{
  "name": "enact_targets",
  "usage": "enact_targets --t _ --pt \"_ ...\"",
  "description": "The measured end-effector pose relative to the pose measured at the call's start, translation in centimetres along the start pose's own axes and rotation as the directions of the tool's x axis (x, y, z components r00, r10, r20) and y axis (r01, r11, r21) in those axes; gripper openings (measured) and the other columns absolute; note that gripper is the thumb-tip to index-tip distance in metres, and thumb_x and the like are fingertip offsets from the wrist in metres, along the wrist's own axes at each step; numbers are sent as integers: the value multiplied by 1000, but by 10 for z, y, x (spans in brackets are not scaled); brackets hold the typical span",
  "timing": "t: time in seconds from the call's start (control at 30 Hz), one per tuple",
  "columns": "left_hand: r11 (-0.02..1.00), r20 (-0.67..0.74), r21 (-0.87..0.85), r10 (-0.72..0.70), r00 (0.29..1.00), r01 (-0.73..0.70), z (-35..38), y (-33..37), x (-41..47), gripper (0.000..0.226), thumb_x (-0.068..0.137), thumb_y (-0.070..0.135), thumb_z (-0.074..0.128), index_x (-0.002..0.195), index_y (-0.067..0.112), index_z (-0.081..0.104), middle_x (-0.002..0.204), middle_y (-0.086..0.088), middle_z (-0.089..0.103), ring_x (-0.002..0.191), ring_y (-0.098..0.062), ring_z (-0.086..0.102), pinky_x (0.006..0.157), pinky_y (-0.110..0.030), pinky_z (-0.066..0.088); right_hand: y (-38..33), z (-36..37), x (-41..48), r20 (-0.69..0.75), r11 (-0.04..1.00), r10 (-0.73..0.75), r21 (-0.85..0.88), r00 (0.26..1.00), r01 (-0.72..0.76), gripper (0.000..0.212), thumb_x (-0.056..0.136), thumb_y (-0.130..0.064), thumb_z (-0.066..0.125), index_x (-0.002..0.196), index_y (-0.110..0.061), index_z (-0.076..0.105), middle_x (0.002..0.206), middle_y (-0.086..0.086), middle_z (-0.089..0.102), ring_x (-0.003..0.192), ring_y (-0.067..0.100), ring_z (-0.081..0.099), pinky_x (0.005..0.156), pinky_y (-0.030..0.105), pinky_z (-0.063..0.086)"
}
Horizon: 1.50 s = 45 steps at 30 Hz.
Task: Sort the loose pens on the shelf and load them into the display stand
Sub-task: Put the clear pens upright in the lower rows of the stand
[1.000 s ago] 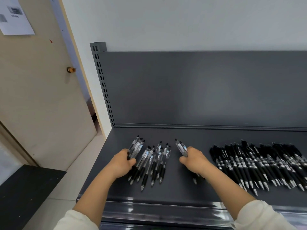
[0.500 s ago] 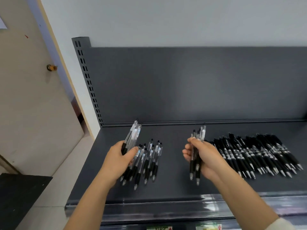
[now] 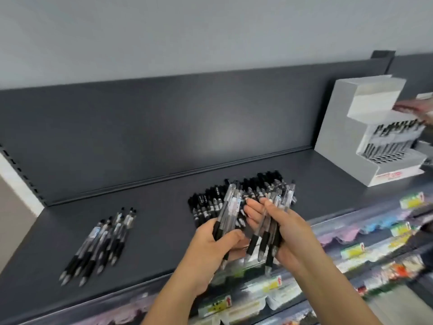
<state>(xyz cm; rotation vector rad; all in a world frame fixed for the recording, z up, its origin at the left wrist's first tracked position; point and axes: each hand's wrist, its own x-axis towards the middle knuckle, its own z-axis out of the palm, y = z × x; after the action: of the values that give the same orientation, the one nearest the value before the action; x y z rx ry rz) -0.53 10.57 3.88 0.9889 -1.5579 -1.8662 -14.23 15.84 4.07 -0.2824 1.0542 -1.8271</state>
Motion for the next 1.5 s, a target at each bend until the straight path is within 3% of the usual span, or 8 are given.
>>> enact_targets --t 0.1,0.17,0.4,0.7,1.07,1.23,1.37,1.5 --pt "997 77 71 -11 997 5 76 -5 1 10 89 23 63 98 24 64 80 6 74 68 -11 67 56 -18 50 -34 -57 -15 -74 1000 -11 -25 997 9 13 95 -13 51 103 -7 59 100 8 73 95 17 68 61 28 57" --pt "995 127 98 -24 992 12 127 -12 5 9 90 26 62 98 31 62 81 12 73 74 -8 67 67 -22 53 -59 -98 -23 -143 999 -30 -36 989 25 15 94 -13 54 103 -5 61 98 8 73 90 16 68 58 28 56" --pt "997 301 65 -65 951 48 283 -39 18 18 90 12 61 108 17 63 100 -13 71 89 -26 68 77 -41 56 -137 -220 -42 -274 996 -66 -82 959 45 23 95 -19 54 107 -1 61 86 17 73 71 28 71 53 32 57" --pt "982 400 187 -69 914 -7 394 -46 64 28 78 13 75 101 24 64 88 0 73 76 -14 69 66 -29 51 -206 -314 -34 -334 993 -90 -107 938 57 30 96 -26 51 114 -5 62 103 15 71 97 29 68 93 45 51" --pt "988 518 138 -15 855 -66 481 -25 159 33 79 10 73 106 25 61 91 1 72 74 -8 68 60 -19 49 -285 -362 33 -398 986 -154 -120 904 115 28 95 -32 51 111 -12 64 98 8 73 91 22 70 77 34 56" --pt "970 461 121 131 878 -209 493 7 197 32 81 16 72 107 32 60 98 10 71 93 -6 67 79 -24 54 -314 -367 77 -331 964 -242 -188 912 188 63 73 -58 63 125 -24 58 131 -1 58 114 17 60 97 40 49" --pt "950 315 140 224 922 -279 489 28 218 32 81 24 72 107 34 57 94 17 69 86 4 64 74 -17 49 -332 -374 102 -354 901 -403 -314 844 298 28 93 -38 48 101 -18 66 81 2 64 65 11 58 59 23 48" --pt "941 186 159 269 945 -299 486 42 236 32 80 25 71 107 35 57 93 17 69 83 4 64 66 -10 46 -350 -372 129 -272 862 -436 -401 858 311 41 88 -53 42 98 -19 64 61 -3 42 46 8 31 48 22 27"
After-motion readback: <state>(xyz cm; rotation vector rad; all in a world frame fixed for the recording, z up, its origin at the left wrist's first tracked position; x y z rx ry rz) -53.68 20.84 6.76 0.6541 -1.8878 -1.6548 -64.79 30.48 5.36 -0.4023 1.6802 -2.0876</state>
